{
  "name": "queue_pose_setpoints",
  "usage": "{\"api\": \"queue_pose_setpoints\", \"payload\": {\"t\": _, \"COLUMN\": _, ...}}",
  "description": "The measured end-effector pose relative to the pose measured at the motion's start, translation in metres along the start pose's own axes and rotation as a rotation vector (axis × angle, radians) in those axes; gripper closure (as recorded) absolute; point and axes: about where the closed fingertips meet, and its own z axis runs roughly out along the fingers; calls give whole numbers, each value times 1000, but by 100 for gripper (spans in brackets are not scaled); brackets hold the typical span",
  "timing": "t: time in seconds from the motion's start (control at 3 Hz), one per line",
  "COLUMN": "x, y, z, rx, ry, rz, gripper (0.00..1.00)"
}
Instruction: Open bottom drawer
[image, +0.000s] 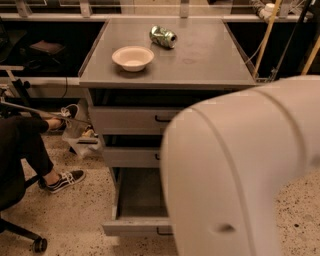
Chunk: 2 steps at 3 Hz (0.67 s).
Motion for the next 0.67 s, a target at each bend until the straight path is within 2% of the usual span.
{"api": "queue_pose_setpoints", "payload": {"t": 0.33, "x": -37, "y": -31, "z": -41, "rx": -35, "ry": -42, "rz": -65, "gripper": 0}}
{"api": "queue_pose_setpoints", "payload": {"t": 0.67, "x": -73, "y": -19, "z": -72, "rx": -111, "ry": -45, "rz": -230, "gripper": 0}}
